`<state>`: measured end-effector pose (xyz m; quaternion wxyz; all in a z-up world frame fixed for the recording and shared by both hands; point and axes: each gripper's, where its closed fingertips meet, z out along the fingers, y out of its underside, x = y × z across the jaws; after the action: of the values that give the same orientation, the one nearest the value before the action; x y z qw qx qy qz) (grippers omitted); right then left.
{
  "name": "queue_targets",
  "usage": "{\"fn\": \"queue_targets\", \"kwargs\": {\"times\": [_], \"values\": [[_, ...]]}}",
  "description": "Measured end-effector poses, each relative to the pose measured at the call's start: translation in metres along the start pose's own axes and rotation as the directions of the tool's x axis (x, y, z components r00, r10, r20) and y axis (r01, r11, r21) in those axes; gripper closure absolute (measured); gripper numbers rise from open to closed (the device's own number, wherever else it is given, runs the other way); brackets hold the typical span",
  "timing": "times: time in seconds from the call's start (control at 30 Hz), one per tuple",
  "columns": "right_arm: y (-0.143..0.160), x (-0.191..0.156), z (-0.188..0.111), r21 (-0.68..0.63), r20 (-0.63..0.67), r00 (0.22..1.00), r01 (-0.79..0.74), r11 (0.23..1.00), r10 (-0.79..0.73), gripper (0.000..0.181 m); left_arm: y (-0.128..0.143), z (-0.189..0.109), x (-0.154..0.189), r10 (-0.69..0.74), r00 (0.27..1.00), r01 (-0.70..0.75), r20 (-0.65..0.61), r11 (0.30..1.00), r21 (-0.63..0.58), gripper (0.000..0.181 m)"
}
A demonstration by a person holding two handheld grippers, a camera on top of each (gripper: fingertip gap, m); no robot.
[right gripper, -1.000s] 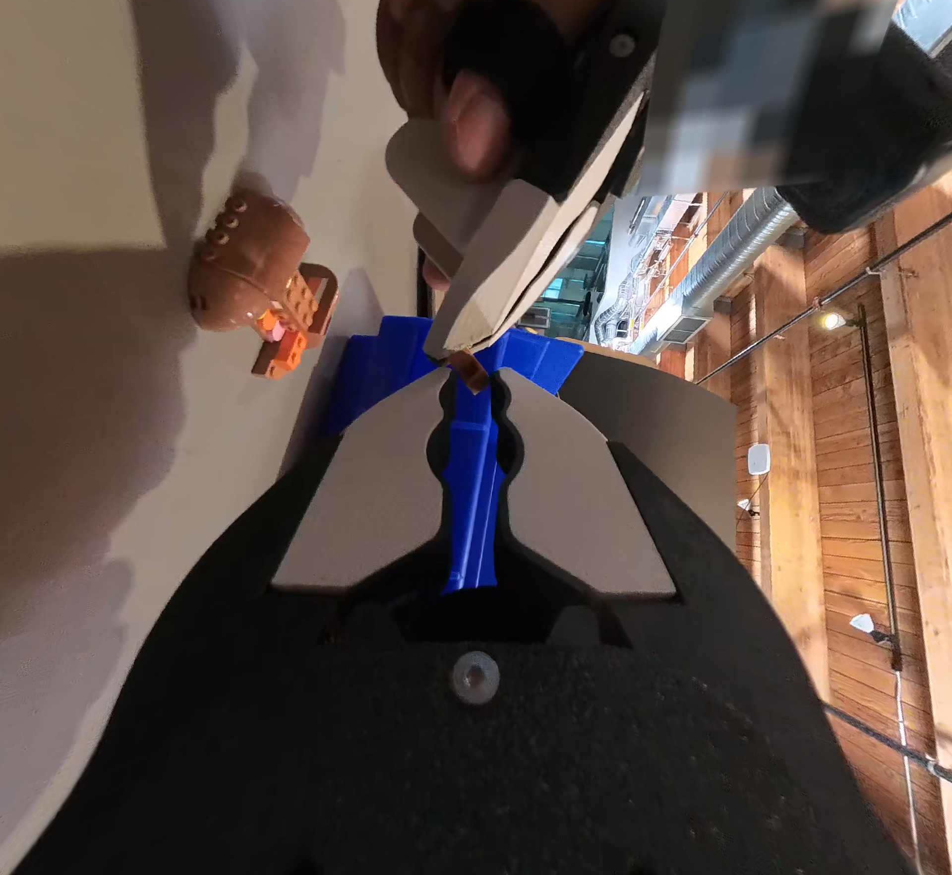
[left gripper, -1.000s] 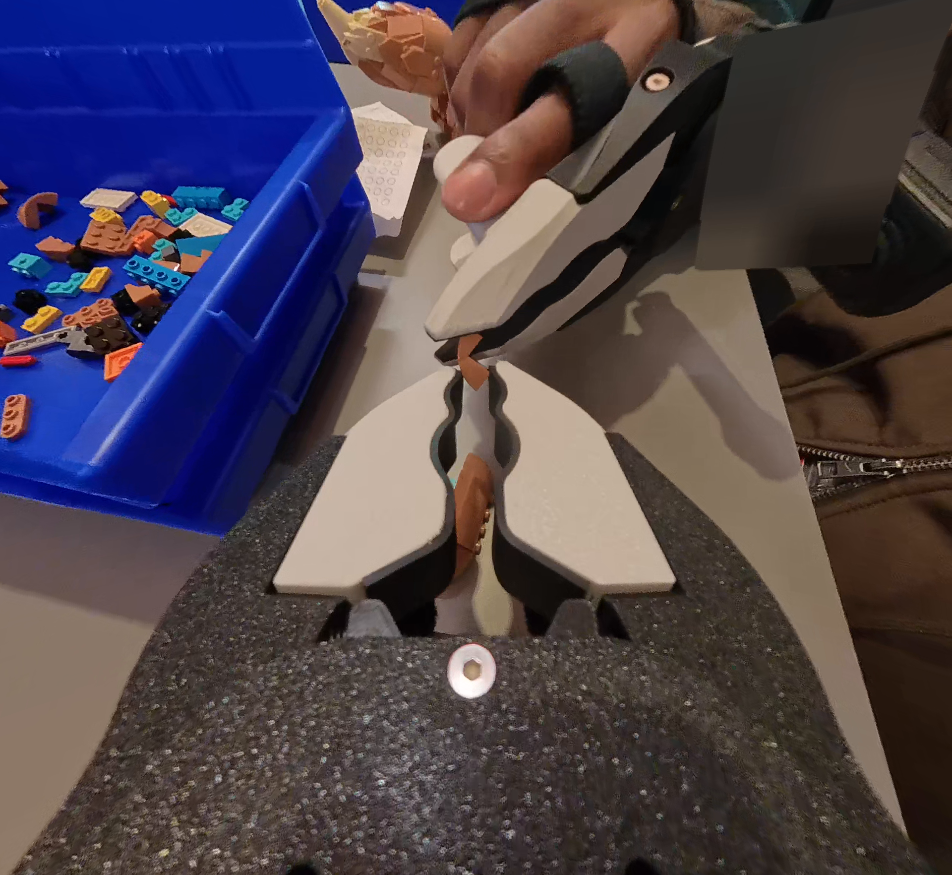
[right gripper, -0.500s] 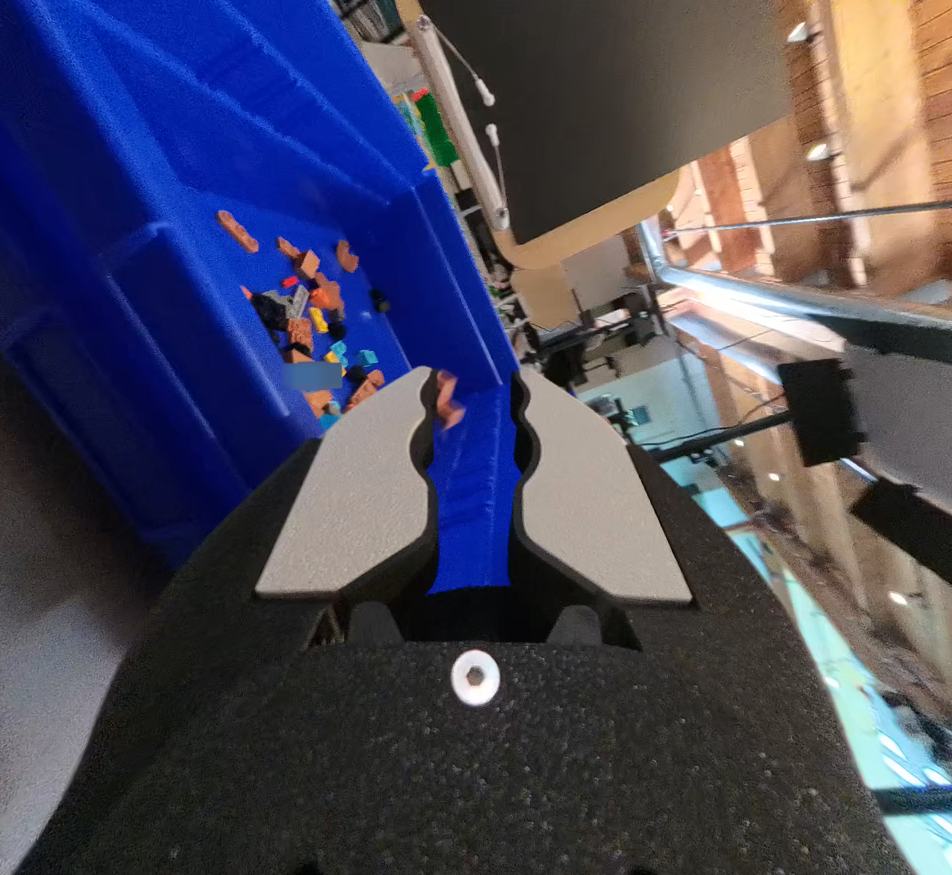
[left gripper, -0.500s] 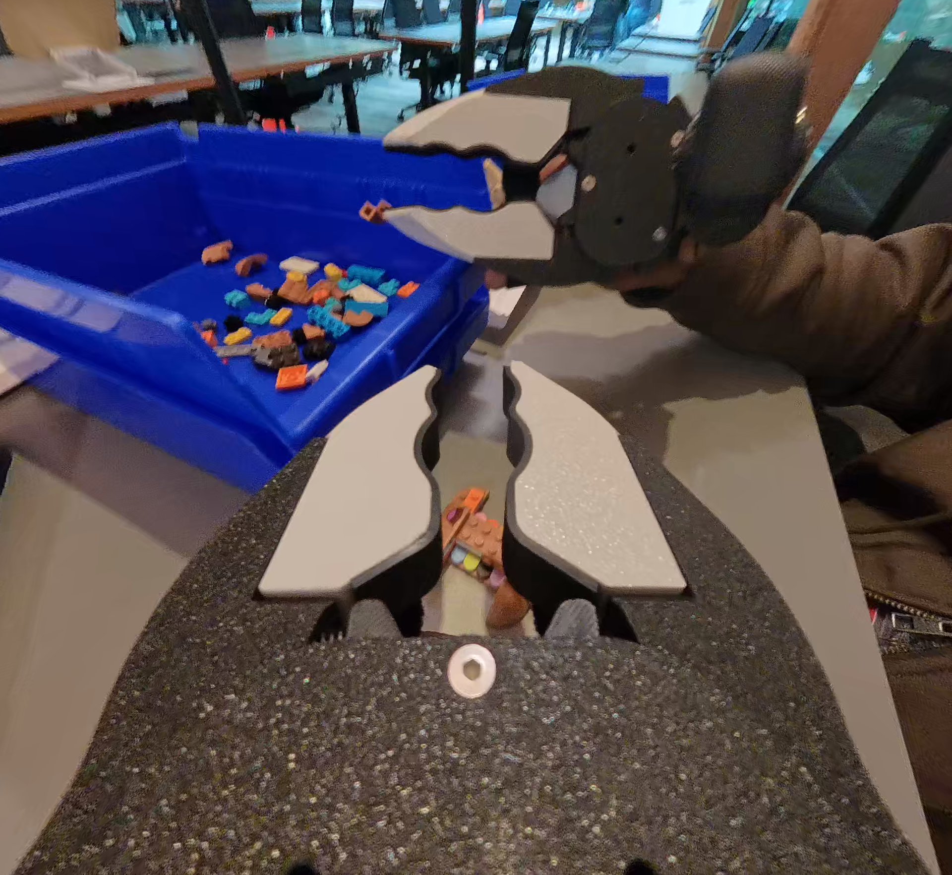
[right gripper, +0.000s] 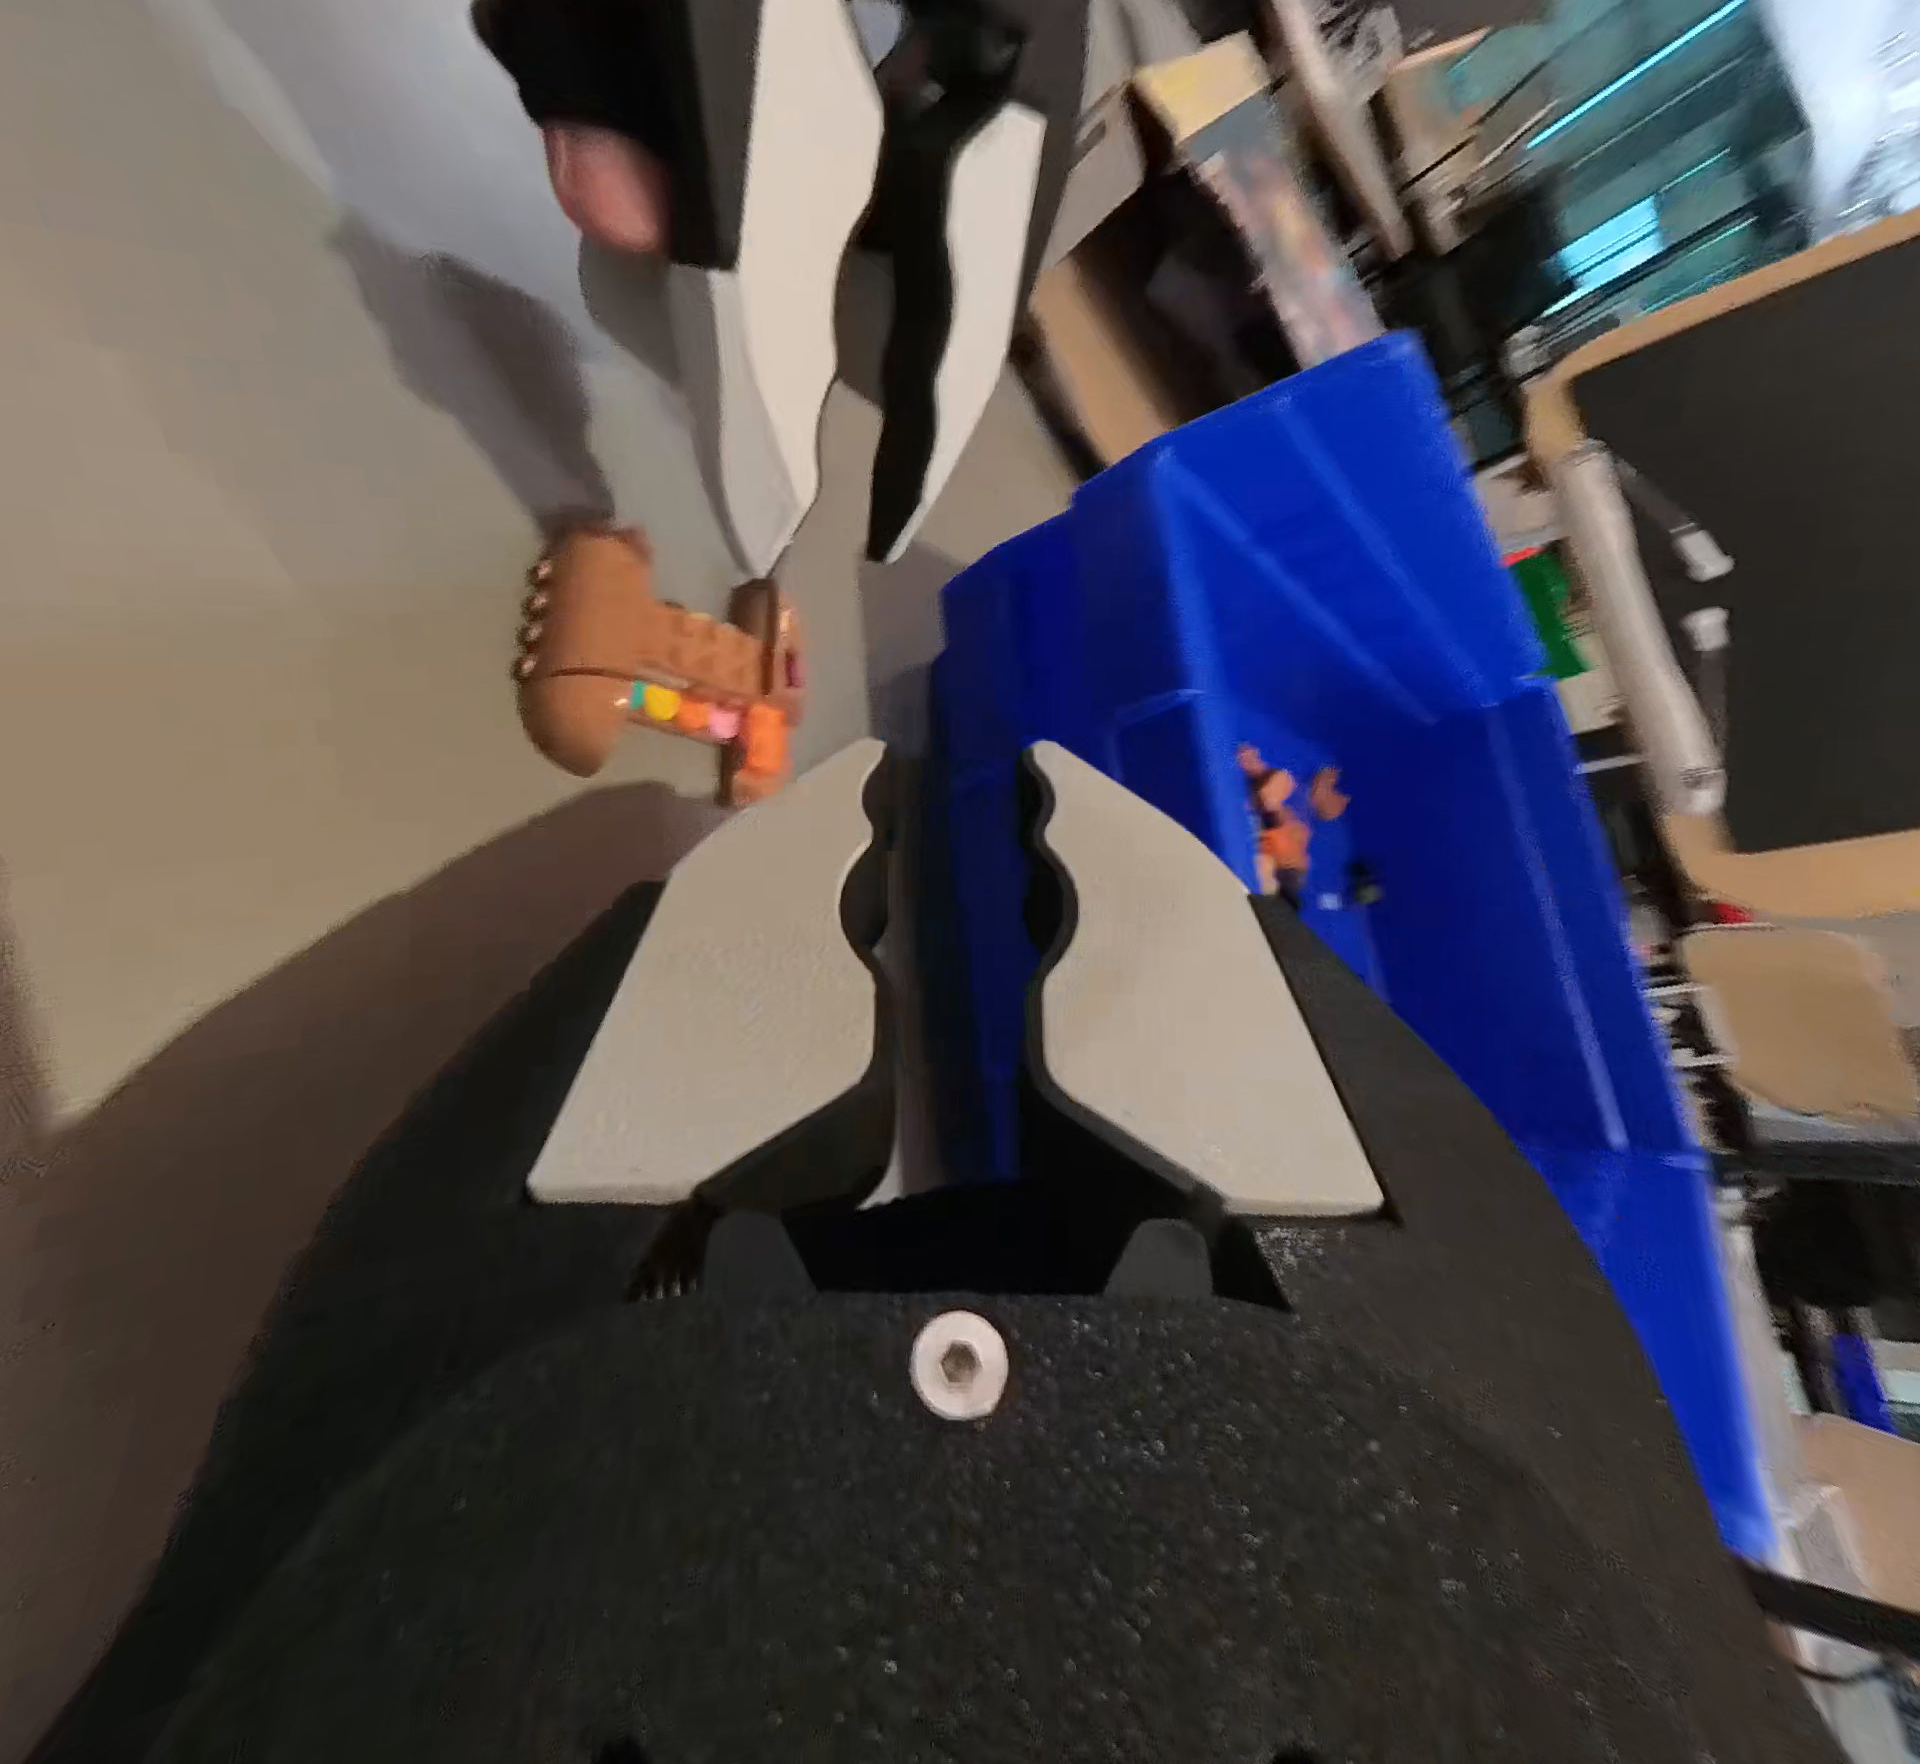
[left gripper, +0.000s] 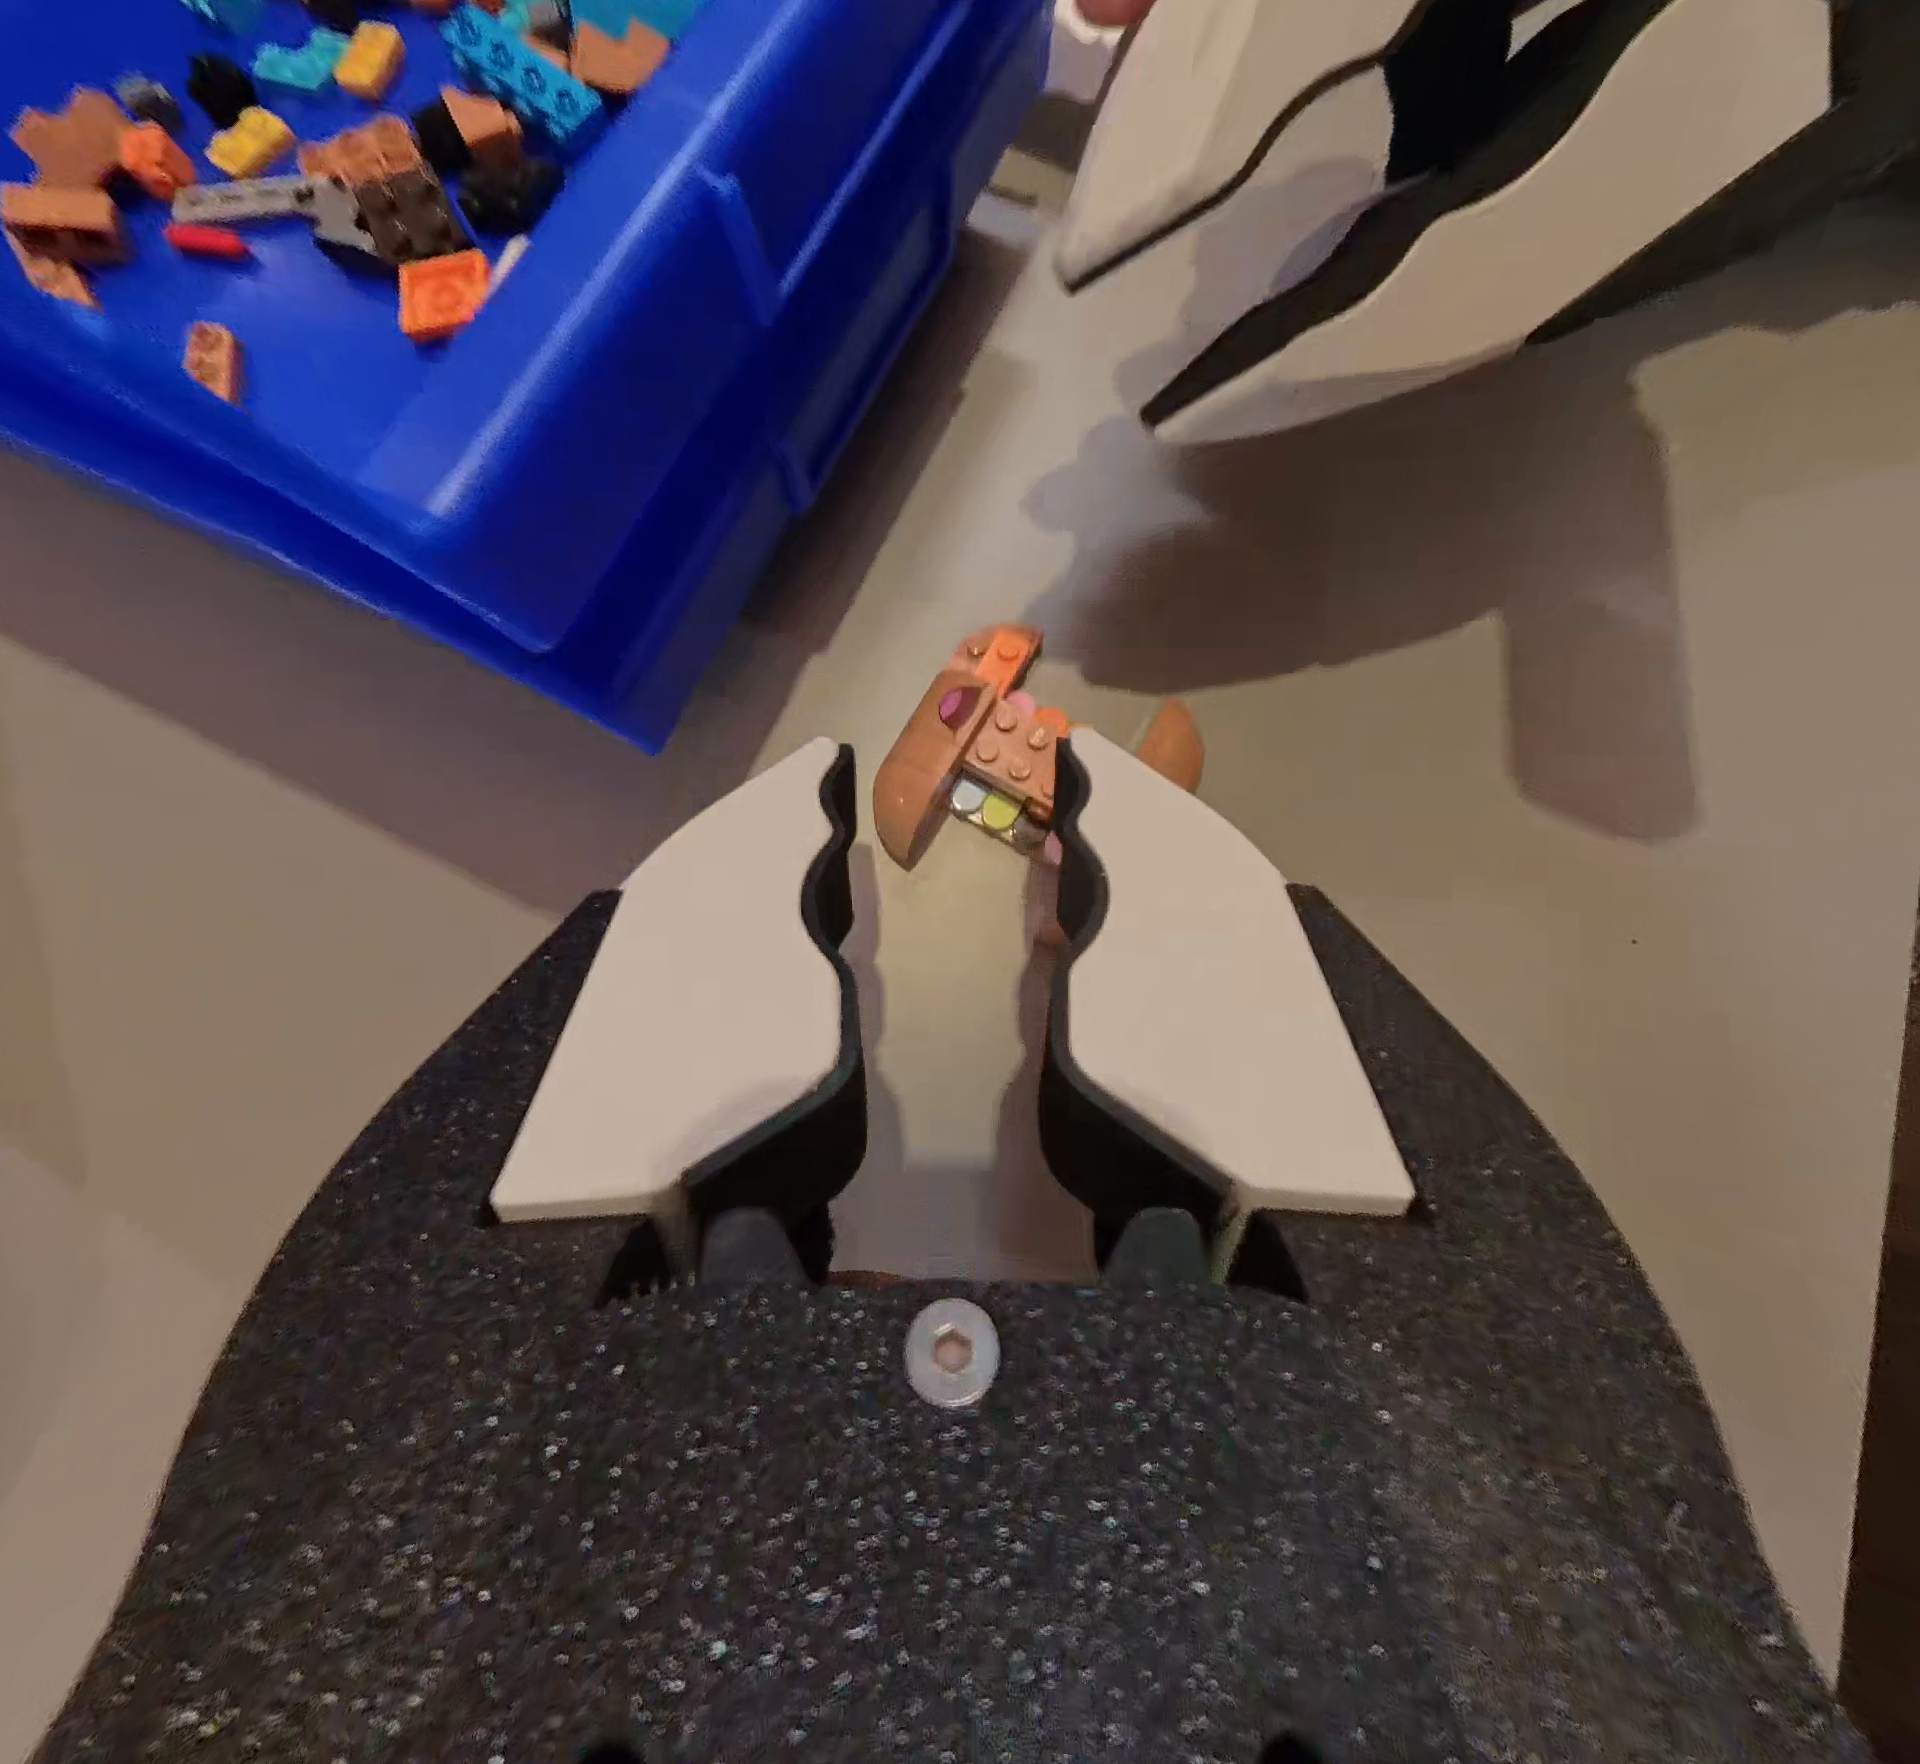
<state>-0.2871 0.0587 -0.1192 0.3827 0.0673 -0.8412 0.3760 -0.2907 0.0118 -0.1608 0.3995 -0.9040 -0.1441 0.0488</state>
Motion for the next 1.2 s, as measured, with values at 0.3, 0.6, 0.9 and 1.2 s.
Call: {"fn": "queue_targets", "kwargs": {"times": [0.3, 0.6, 0.9, 1.2], "values": [[0.026, -0.026, 0.030, -0.146, 0.110, 0.981, -0.143, 0.979, 0.159, 0.165, 0.033, 0.007, -0.010, -0.004, 1.000, 0.009, 0.029, 0.983, -0.184, 0.152], [0.040, -0.042, 0.049, -0.253, 0.118, 0.984, -0.103, 0.962, 0.137, 0.177, 0.041, 0.015, 0.005, 0.020, 0.998, -0.033, -0.057, 0.972, -0.234, 0.178], [0.021, -0.072, 0.021, -0.181, 0.389, 0.896, -0.152, 0.972, 0.213, 0.168, 0.033, 0.013, -0.001, 0.040, 0.999, -0.043, -0.024, 0.980, -0.194, 0.166], [0.014, -0.045, 0.025, -0.185, 0.287, 0.844, -0.416, 0.890, 0.454, 0.168, 0.031, 0.011, 0.034, 0.050, 0.985, -0.083, -0.167, 0.977, -0.196, 0.152]]}}
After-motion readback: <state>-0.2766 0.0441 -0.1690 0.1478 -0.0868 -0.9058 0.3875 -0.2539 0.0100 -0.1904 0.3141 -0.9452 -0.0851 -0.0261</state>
